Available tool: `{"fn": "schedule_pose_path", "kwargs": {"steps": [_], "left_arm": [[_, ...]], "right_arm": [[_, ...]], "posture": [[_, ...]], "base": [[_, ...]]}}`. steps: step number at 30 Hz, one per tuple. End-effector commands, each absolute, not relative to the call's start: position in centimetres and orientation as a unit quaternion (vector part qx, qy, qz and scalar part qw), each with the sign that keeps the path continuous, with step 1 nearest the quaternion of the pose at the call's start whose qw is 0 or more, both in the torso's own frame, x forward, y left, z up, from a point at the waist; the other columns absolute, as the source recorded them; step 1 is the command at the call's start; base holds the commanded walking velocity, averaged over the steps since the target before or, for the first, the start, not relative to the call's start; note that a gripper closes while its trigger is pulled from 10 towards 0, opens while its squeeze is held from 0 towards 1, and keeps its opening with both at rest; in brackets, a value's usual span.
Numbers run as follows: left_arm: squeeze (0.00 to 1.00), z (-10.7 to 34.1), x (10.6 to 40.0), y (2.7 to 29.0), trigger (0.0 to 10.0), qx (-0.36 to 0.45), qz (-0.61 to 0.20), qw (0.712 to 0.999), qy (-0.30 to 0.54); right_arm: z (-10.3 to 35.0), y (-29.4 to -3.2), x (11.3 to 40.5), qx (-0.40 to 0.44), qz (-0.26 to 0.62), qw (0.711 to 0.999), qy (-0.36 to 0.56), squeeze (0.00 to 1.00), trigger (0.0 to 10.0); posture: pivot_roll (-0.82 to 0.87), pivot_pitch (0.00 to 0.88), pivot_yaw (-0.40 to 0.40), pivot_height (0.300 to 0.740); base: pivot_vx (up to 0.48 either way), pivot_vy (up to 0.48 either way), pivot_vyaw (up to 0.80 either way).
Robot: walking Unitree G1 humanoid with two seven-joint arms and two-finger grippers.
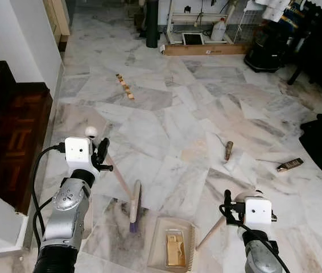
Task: Sweep floor
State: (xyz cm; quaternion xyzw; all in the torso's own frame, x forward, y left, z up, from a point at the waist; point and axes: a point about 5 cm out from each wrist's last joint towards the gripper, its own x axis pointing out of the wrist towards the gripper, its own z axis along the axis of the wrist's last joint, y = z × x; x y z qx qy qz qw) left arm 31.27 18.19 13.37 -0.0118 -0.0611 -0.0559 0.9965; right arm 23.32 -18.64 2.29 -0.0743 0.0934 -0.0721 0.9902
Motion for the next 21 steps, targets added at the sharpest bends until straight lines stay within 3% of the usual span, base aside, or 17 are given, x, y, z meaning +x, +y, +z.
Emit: {"fn": "schedule_pose_path", "kwargs": {"steps": [1, 2, 3, 4, 5, 6, 7, 8, 9, 10, 11, 13, 14, 15, 21], "left_arm": [[0.0, 13.81, 31.34, 17.92, 10.0, -0.008, -0.061, 0.995, -0.081], [0.0, 13.8, 31.34, 17.92, 10.0, -0.008, -0.061, 0.995, -0.08], [0.0, 13.78, 31.33, 17.92, 10.0, -0.007, -0.062, 0.995, -0.08], [0.0, 13.77, 31.33, 17.91, 10.0, -0.007, -0.062, 0.995, -0.08], [0.0, 13.77, 31.33, 17.91, 10.0, -0.008, -0.062, 0.995, -0.08], [0.0, 13.77, 31.33, 17.91, 10.0, -0.008, -0.062, 0.995, -0.08], [0.0, 13.78, 31.31, 17.89, 10.0, -0.008, -0.063, 0.995, -0.08], [0.0, 13.78, 31.31, 17.89, 10.0, -0.008, -0.063, 0.995, -0.08], [0.0, 13.76, 31.3, 17.87, 10.0, -0.008, -0.063, 0.995, -0.079], [0.0, 13.75, 31.29, 17.85, 10.0, -0.008, -0.063, 0.995, -0.079], [0.0, 13.76, 31.29, 17.84, 10.0, -0.008, -0.063, 0.995, -0.079], [0.0, 13.74, 31.28, 17.82, 10.0, -0.008, -0.064, 0.995, -0.079], [0.0, 13.73, 31.29, 17.82, 10.0, -0.008, -0.064, 0.995, -0.079], [0.0, 13.71, 31.29, 17.84, 10.0, -0.008, -0.063, 0.995, -0.079], [0.0, 13.64, 31.27, 17.84, 10.0, -0.008, -0.064, 0.995, -0.078]], "right_arm": [[1.84, -18.82, 23.1, -0.074, -0.073, 0.989, 0.102, 0.0, 0.9], [1.81, -18.8, 23.16, -0.074, -0.073, 0.989, 0.102, 0.0, 0.9], [1.77, -18.76, 23.26, -0.074, -0.071, 0.99, 0.101, 0.0, 0.0], [1.76, -18.73, 23.32, -0.074, -0.071, 0.99, 0.101, 0.0, 0.4], [1.74, -18.72, 23.34, -0.074, -0.071, 0.989, 0.102, 0.0, 1.5], [1.72, -18.72, 23.35, -0.075, -0.071, 0.989, 0.102, 0.0, 1.5], [1.69, -18.73, 23.37, -0.074, -0.072, 0.99, 0.101, 0.0, 3.4], [1.69, -18.73, 23.37, -0.074, -0.072, 0.99, 0.101, 0.0, 3.4], [1.66, -18.74, 23.37, -0.075, -0.072, 0.989, 0.101, 0.0, 4.4], [1.64, -18.75, 23.38, -0.075, -0.072, 0.989, 0.101, 0.0, 4.4], [1.62, -18.76, 23.37, -0.075, -0.072, 0.989, 0.102, 0.0, 9.8], [1.54, -18.8, 23.37, -0.076, -0.072, 0.989, 0.103, 0.0, 10.0], [1.52, -18.8, 23.38, -0.076, -0.072, 0.989, 0.103, 0.0, 8.0], [1.51, -18.78, 23.41, -0.075, -0.07, 0.989, 0.102, 0.0, 0.0], [1.47, -18.73, 23.47, -0.073, -0.068, 0.99, 0.099, 0.0, 0.0]], "posture": [[0.14, 0.114, -0.075, 0.74], [0.14, 0.114, -0.075, 0.74], [0.14, 0.114, -0.075, 0.74], [0.14, 0.114, -0.075, 0.74], [0.14, 0.114, -0.075, 0.74], [0.14, 0.114, -0.075, 0.74], [0.15, 0.116, -0.074, 0.74], [0.15, 0.116, -0.074, 0.74], [0.15, 0.116, -0.074, 0.74], [0.15, 0.116, -0.074, 0.74], [0.15, 0.117, -0.074, 0.74], [0.15, 0.116, -0.074, 0.74], [0.15, 0.116, -0.074, 0.74], [0.15, 0.116, -0.074, 0.74], [0.15, 0.116, -0.074, 0.74]], "base": [[0.0, 0.0, 0.0], [0.0, 0.0, 0.0], [0.0, 0.0, 0.0], [0.0, 0.0, 0.0], [0.0, 0.0, 0.0], [0.0, 0.0, 0.0], [0.0, 0.0, 0.0], [0.0, 0.0, 0.0], [0.0, 0.0, 0.0], [0.0, 0.0, 0.0], [0.0, 0.0, 0.0], [0.0, 0.0, 0.0], [0.0, 0.0, 0.0], [0.0, 0.0, 0.0], [0.0, 0.0, 0.0]]}}
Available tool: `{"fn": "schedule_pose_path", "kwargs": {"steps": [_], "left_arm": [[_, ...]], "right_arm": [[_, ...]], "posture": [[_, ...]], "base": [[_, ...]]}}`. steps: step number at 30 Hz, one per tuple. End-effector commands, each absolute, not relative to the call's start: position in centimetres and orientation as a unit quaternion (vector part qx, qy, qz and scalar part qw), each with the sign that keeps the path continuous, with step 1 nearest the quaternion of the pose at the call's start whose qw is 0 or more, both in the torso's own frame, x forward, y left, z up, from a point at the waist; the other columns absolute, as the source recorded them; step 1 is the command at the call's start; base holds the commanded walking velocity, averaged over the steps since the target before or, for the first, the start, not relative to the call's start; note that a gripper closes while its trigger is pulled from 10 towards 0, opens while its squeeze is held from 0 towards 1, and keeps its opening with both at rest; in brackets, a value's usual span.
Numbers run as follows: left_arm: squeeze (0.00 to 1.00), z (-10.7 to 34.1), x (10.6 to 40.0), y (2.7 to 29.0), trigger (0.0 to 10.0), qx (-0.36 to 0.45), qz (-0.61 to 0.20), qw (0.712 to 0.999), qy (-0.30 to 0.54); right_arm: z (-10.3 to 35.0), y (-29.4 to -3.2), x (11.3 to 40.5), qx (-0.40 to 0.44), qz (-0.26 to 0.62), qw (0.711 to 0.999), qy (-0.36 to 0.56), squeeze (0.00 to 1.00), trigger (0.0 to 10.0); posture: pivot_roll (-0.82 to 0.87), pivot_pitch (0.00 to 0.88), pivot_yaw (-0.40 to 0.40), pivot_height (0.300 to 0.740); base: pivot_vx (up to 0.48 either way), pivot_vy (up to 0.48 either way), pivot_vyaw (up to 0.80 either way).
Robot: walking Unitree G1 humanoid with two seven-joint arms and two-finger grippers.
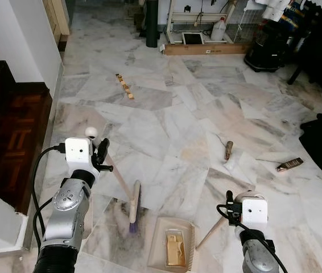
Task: Sweep floor
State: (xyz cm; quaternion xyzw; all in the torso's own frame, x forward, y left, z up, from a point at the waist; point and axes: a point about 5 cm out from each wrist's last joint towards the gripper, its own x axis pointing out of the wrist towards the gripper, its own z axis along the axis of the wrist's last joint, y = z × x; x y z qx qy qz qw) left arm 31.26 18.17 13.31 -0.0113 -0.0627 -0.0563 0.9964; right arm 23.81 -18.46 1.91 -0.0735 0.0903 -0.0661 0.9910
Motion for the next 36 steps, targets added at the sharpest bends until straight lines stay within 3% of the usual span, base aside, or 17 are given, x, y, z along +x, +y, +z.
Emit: {"fn": "schedule_pose_path", "kwargs": {"steps": [1, 36], "left_arm": [[0.0, 13.6, 31.3, 17.8, 10.0, -0.008, -0.064, 0.995, -0.078], [0.0, 13.4, 31.2, 17.4, 10.0, -0.01, -0.064, 0.995, -0.079]], "right_arm": [[1.5, -18.7, 23.5, -0.073, -0.067, 0.99, 0.098, 0.0, 0.0], [3.0, -18.6, 25.0, -0.065, -0.066, 0.995, 0.047, 0.0, 0.0]], "posture": [[0.15, 0.116, -0.074, 0.74], [0.14, 0.114, -0.068, 0.74]], "base": [[0.0, 0.0, 0.0], [0.0, 0.0, 0.0]]}}
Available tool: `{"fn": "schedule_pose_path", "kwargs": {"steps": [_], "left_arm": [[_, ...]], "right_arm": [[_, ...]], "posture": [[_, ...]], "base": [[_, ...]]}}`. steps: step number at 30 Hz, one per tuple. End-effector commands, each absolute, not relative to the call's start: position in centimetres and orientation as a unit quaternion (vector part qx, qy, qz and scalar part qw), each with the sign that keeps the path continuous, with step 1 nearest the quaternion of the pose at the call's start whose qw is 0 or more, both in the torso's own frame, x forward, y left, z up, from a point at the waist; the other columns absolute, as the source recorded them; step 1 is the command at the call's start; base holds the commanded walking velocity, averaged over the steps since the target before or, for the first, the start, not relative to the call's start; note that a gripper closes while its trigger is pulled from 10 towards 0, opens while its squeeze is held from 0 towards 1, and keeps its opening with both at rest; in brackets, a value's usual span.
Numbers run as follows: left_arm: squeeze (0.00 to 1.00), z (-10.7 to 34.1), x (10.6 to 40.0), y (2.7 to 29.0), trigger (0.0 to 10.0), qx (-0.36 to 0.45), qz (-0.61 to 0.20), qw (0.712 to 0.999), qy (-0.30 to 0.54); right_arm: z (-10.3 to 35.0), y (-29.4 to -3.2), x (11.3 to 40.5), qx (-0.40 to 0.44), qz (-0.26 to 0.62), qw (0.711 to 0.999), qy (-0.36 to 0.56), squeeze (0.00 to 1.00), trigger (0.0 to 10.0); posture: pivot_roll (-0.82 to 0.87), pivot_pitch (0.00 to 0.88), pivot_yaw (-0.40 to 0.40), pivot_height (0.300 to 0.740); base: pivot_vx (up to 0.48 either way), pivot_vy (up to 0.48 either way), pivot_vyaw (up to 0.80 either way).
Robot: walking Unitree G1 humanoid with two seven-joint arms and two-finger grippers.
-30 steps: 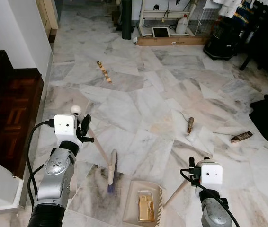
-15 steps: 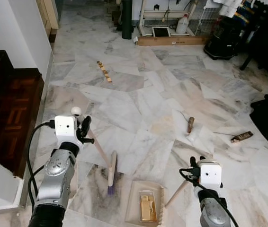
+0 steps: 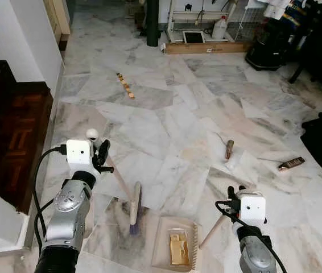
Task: Sweep floor
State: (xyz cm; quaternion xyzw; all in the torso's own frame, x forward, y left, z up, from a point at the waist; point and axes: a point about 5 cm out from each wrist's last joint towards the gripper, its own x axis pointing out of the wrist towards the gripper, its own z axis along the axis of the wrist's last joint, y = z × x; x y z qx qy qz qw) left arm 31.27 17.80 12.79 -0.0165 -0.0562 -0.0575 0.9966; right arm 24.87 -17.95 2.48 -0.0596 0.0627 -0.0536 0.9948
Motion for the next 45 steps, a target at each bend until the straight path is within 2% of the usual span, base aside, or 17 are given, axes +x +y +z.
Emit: {"fn": "schedule_pose_path", "kwargs": {"steps": [1, 14, 23, 31, 39, 41, 42, 43, 45], "left_arm": [[0.0, 13.4, 31.2, 17.4, 10.0, -0.009, -0.062, 0.995, -0.079], [0.0, 13.6, 31.4, 18.1, 10.0, 0.007, -0.039, 0.996, -0.085], [0.0, 13.0, 31.4, 17.7, 10.0, 0.016, -0.037, 0.996, -0.075], [0.0, 12.6, 31.2, 17.6, 10.0, 0.013, -0.029, 0.997, -0.072], [0.0, 12.8, 31.2, 17.5, 10.0, 0.008, -0.026, 0.997, -0.076], [0.0, 12.9, 31.2, 17.7, 10.0, 0.009, -0.025, 0.997, -0.078], [0.0, 12.9, 31.2, 17.7, 10.0, 0.009, -0.025, 0.997, -0.078], [0.0, 12.9, 31.2, 17.8, 10.0, 0.01, -0.023, 0.997, -0.078], [0.0, 12.9, 31.1, 17.9, 10.0, 0.013, -0.02, 0.997, -0.078]], "right_arm": [[3.6, -18.5, 25.5, -0.065, -0.069, 0.995, 0.036, 0.0, 0.0], [5.9, -19.0, 27.3, -0.025, -0.099, 0.995, -0.016, 0.0, 0.0], [7.7, -19.2, 28.6, 0.059, -0.123, 0.989, -0.05, 0.0, 0.0], [7.9, -20.1, 29.1, 0.176, -0.155, 0.971, -0.051, 0.0, 0.0], [8.0, -19.8, 29.4, 0.227, -0.142, 0.962, -0.056, 0.0, 0.0], [8.1, -19.5, 29.6, 0.247, -0.139, 0.958, -0.054, 0.0, 8.8], [8.1, -19.5, 29.6, 0.247, -0.139, 0.958, -0.054, 0.0, 8.8], [8.2, -19.3, 29.7, 0.245, -0.135, 0.958, -0.055, 0.0, 10.0], [8.3, -19.0, 29.8, 0.24, -0.126, 0.961, -0.057, 0.0, 10.0]], "posture": [[0.14, 0.114, -0.067, 0.74], [0.14, 0.1, -0.049, 0.74], [0.13, 0.097, -0.046, 0.74], [0.13, 0.116, -0.061, 0.74], [0.13, 0.126, -0.066, 0.74], [0.13, 0.127, -0.066, 0.74], [0.13, 0.127, -0.066, 0.74], [0.14, 0.129, -0.065, 0.74], [0.14, 0.13, -0.063, 0.74]], "base": [[0.0, 0.0, 0.0], [0.0, 0.0, 0.0], [0.0, 0.0, 0.0], [0.0, 0.0, 0.0], [0.0, 0.0, 0.0], [0.0, 0.0, 0.0], [0.0, 0.0, 0.0], [0.0, 0.0, 0.0], [0.0, 0.0, 0.0]]}}
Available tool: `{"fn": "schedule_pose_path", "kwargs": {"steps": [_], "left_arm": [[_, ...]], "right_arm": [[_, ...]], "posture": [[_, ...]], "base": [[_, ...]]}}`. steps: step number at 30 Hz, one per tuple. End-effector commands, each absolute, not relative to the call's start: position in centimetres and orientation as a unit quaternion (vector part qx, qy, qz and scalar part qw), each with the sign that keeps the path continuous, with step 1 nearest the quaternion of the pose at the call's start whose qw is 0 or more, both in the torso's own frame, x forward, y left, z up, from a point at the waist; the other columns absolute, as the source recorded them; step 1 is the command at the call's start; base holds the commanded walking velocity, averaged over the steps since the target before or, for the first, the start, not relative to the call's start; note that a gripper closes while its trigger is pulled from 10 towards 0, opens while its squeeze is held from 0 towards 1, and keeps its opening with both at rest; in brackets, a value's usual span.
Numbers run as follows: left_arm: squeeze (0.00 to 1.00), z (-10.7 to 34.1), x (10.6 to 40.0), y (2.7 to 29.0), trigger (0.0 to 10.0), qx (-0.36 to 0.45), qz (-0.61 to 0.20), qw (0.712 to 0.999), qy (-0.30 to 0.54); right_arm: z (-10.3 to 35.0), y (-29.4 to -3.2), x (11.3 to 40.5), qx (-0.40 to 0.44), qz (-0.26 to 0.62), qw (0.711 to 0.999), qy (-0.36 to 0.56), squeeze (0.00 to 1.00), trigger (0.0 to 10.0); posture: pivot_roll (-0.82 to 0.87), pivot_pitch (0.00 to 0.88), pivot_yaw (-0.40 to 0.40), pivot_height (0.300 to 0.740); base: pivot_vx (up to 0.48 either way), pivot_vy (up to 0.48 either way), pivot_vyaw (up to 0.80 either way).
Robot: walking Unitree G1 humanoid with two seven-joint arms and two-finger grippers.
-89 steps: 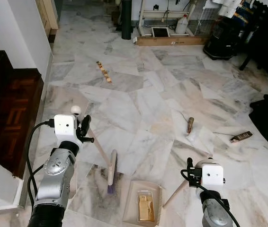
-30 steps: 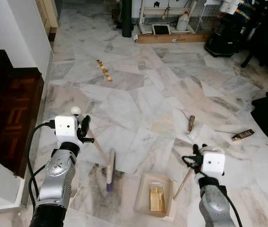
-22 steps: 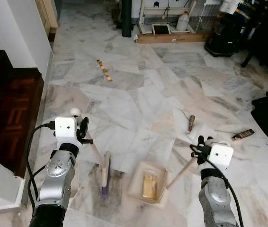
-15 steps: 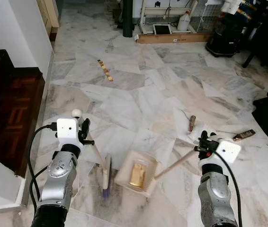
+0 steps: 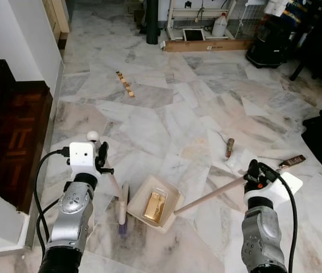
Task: Sweep floor
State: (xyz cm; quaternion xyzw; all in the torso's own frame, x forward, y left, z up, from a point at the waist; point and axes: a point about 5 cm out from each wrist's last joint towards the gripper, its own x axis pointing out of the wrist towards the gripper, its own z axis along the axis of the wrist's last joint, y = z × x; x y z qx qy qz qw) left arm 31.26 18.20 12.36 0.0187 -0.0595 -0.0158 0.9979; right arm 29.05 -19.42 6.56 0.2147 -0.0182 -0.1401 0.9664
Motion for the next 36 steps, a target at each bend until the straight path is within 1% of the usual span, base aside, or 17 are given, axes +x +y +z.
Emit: {"fn": "schedule_pose_path", "kwargs": {"steps": [1, 6, 12, 24, 27, 32, 36], "left_arm": [[0.0, 12.76, 31.12, 18.07, 10.0, 0.019, -0.016, 0.997, -0.075], [0.0, 12.65, 31.05, 18.27, 10.0, 0.012, 0.002, 0.997, -0.082], [0.0, 12.6, 30.91, 17.54, 10.0, 0.013, -0.003, 0.996, -0.084], [0.0, 12.57, 30.83, 17.44, 10.0, 0.012, -0.004, 0.996, -0.086], [0.0, 12.58, 30.82, 17.43, 10.0, 0.011, -0.005, 0.996, -0.088], [0.0, 12.59, 30.83, 17.44, 10.0, 0.011, -0.005, 0.996, -0.088], [0.0, 12.67, 30.87, 17.4, 10.0, 0.01, -0.007, 0.996, -0.09]], "right_arm": [[8.35, -18.85, 29.82, 0.233, -0.118, 0.964, -0.058, 0.0, 10.0], [8.39, -18.6, 29.82, 0.224, -0.107, 0.967, -0.059, 0.0, 10.0], [8.49, -18.59, 29.88, 0.218, -0.101, 0.969, -0.061, 0.0, 10.0], [8.64, -18.67, 30.01, 0.215, -0.1, 0.969, -0.064, 0.0, 10.0], [8.67, -18.8, 29.95, 0.202, -0.104, 0.972, -0.065, 0.0, 10.0], [8.66, -18.82, 29.96, 0.2, -0.104, 0.972, -0.066, 0.0, 10.0], [8.63, -18.89, 30.0, 0.202, -0.106, 0.971, -0.065, 0.0, 10.0]], "posture": [[0.14, 0.13, -0.063, 0.74], [0.15, 0.127, -0.058, 0.74], [0.14, 0.128, -0.061, 0.74], [0.14, 0.13, -0.062, 0.74], [0.15, 0.129, -0.062, 0.74], [0.14, 0.126, -0.061, 0.74], [0.15, 0.122, -0.06, 0.74]], "base": [[0.0, 0.0, 0.0], [0.0, 0.0, 0.0], [0.0, 0.0, 0.0], [0.0, 0.0, 0.0], [0.0, 0.0, 0.0], [0.0, 0.0, 0.56], [0.0, 0.0, 0.0]]}}
